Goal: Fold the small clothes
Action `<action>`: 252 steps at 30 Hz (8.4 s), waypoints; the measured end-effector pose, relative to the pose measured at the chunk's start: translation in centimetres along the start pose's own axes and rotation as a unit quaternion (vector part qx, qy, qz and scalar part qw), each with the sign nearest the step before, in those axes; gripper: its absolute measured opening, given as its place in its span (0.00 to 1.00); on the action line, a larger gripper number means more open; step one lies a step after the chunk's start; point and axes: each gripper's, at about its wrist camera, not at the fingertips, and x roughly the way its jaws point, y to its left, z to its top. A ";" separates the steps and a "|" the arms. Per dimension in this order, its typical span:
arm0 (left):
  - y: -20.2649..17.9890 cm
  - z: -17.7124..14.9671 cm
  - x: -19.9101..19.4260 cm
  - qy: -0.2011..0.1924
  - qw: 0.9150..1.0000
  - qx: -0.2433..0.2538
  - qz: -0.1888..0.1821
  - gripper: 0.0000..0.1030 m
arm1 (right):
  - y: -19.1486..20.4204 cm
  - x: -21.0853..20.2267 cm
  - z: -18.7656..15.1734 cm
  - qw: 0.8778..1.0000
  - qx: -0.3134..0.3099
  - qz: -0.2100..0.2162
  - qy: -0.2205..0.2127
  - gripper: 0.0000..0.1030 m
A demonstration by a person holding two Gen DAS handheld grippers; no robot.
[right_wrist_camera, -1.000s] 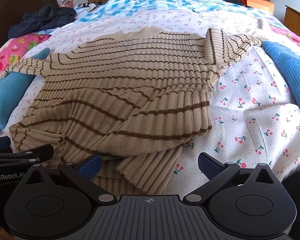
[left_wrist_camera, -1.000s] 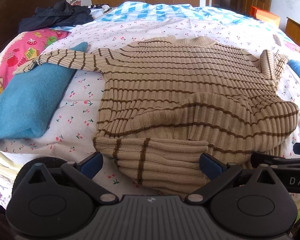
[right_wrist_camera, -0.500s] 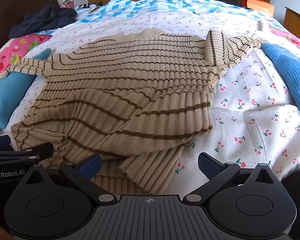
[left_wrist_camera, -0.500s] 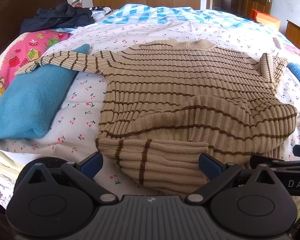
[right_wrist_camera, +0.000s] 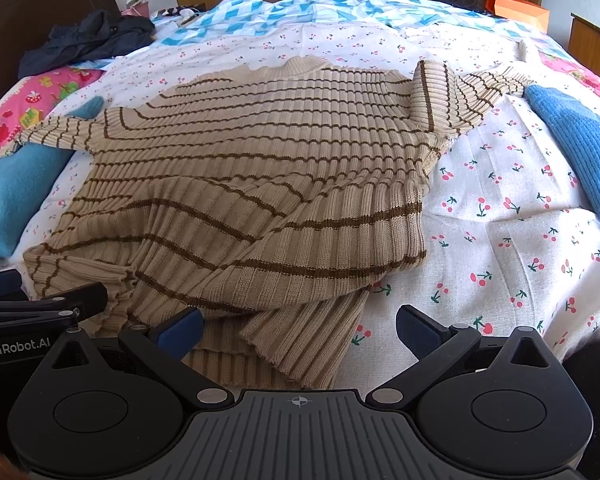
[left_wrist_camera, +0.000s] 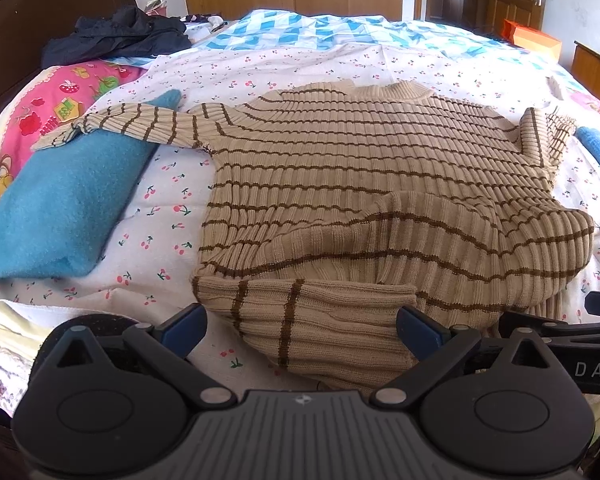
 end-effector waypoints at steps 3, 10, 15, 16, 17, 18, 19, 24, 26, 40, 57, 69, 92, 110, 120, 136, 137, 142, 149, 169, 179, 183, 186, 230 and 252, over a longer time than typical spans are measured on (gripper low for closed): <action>0.0 0.0 0.0 -0.001 1.000 0.001 0.001 1.00 | 0.0 0.0 0.0 1.000 -0.001 0.000 0.000 1.00; 0.0 0.0 0.0 0.000 1.000 0.001 0.001 1.00 | 0.0 0.0 0.0 1.000 -0.001 -0.001 0.001 1.00; 0.0 0.0 0.0 0.000 1.000 0.001 0.000 1.00 | 0.0 0.0 0.0 1.000 0.000 -0.001 0.001 1.00; 0.0 0.0 0.0 0.000 1.000 0.001 0.001 1.00 | 0.0 0.0 0.0 1.000 0.000 -0.001 0.001 1.00; 0.0 0.0 0.0 0.000 1.000 0.001 0.001 1.00 | 0.0 0.0 0.0 1.000 0.000 0.000 0.002 1.00; 0.0 0.0 0.0 0.000 1.000 0.001 0.000 1.00 | 0.0 0.1 0.0 1.000 0.001 0.001 0.002 1.00; 0.0 0.0 0.1 0.000 1.000 0.001 -0.001 1.00 | 0.0 0.1 -0.1 1.000 0.001 0.001 0.003 1.00; -0.1 -0.1 0.2 0.001 1.000 0.002 -0.006 0.99 | -0.2 0.0 -0.2 1.000 0.003 -0.001 0.002 1.00; -0.1 -0.1 0.3 0.004 1.000 0.004 -0.004 0.99 | -0.2 0.2 -0.2 1.000 0.003 -0.002 0.005 1.00; -0.4 -0.1 0.3 0.004 1.000 0.009 -0.003 0.99 | -0.3 0.2 -0.2 1.000 0.005 -0.004 0.005 1.00; -0.8 -0.2 0.0 0.000 1.000 0.019 -0.007 0.99 | -0.5 0.0 -0.4 1.000 0.006 -0.015 0.001 1.00; -1.1 -0.1 -0.4 -0.009 0.999 0.025 -0.019 1.00 | -1.0 -0.4 0.0 1.000 0.008 -0.014 -0.010 0.99; -9.4 10.9 3.4 -0.060 0.987 0.068 -0.130 1.00 | -16.1 3.2 12.5 0.977 0.190 -0.021 -0.090 0.54; -15.8 13.7 7.9 -0.042 0.982 0.082 -0.163 1.00 | -28.9 14.5 18.9 0.907 0.397 0.028 -0.135 0.33; -13.3 12.7 6.8 -0.046 0.984 0.065 -0.158 1.00 | -28.0 6.1 17.1 0.866 0.429 0.026 -0.254 0.08; -1.1 8.5 4.9 -0.062 0.994 -0.003 -0.094 1.00 | 0.2 7.2 19.0 0.971 -0.079 0.008 -0.226 0.08; 0.0 8.2 4.8 -0.064 0.994 -0.011 -0.083 1.00 | 2.6 8.5 18.3 0.968 -0.132 0.009 -0.214 0.08; 4.4 6.3 5.1 -0.063 0.994 -0.072 -0.059 1.00 | 9.8 12.6 13.5 0.931 -0.333 0.007 -0.147 0.11; 5.7 6.4 5.9 -0.065 0.989 -0.103 -0.080 1.00 | 10.9 12.1 12.2 0.928 -0.349 0.010 -0.131 0.18; 9.1 6.0 5.6 -0.088 0.979 -0.177 -0.056 1.00 | 16.5 13.6 16.1 0.931 -0.317 0.112 -0.142 0.08; 8.2 6.2 6.4 -0.072 0.984 -0.155 -0.042 1.00 | 10.4 11.9 15.2 0.955 -0.251 0.122 -0.097 0.29; 6.5 8.0 6.4 -0.090 0.990 -0.106 -0.037 1.00 | 3.7 10.7 15.5 0.978 -0.174 0.050 -0.106 0.29; 5.3 10.6 6.8 -0.123 0.989 -0.079 -0.025 1.00 | -0.2 12.3 16.0 0.987 -0.136 -0.024 -0.085 0.29; 5.5 10.9 12.1 -0.072 0.992 -0.037 0.093 1.00 | -4.2 11.9 16.2 0.993 -0.058 -0.046 -0.092 0.34; 29.6 12.5 8.7 -0.125 0.930 -0.343 0.044 0.59 | 19.1 9.6 18.2 0.947 -0.249 0.166 -0.114 0.34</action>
